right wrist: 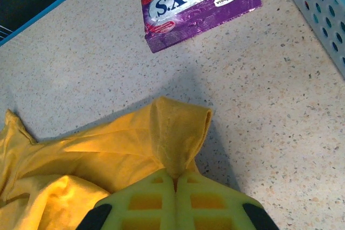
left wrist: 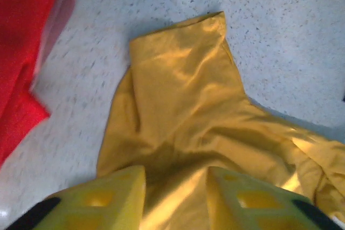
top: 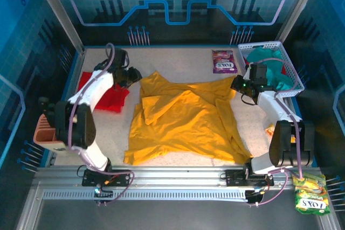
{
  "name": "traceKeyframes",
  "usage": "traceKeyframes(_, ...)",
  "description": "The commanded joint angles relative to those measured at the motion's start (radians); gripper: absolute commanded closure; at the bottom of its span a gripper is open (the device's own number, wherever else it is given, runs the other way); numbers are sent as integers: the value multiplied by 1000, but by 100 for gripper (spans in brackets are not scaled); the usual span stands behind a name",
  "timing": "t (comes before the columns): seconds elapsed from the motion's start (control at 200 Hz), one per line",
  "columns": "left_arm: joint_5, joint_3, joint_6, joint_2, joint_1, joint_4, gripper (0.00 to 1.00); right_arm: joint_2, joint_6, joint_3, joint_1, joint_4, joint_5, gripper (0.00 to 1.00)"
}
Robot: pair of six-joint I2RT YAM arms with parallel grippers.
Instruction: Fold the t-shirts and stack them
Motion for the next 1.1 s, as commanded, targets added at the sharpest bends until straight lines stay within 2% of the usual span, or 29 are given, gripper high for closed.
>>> traceKeyframes(0.0, 57, 76, 33, 159, 0, -29, 68, 10, 1, 31, -10, -9, -35, 100)
traceKeyframes(0.17, 28, 138, 18, 291, -3, -20, 67, 30, 6, 57, -11, -22, -56, 100)
traceKeyframes(0.365, 29, 174, 18, 350, -6, 7, 66, 54, 20, 61, -9, -9, -74, 100)
traceKeyframes(0.515, 13, 216, 17, 366, -15, -10, 73, 68, 20, 67, 0, -12, -76, 100)
traceKeyframes(0.725, 4, 279, 14, 411, -36, -24, 72, 82, 12, 75, 6, -19, -76, 100)
traceKeyframes(0.801, 8, 324, 19, 449, -47, -47, 68, 84, 12, 75, 8, -20, -77, 100)
traceKeyframes(1.096, -121, 527, 72, 547, -134, -179, 63, 87, 8, 76, 9, -27, -80, 100)
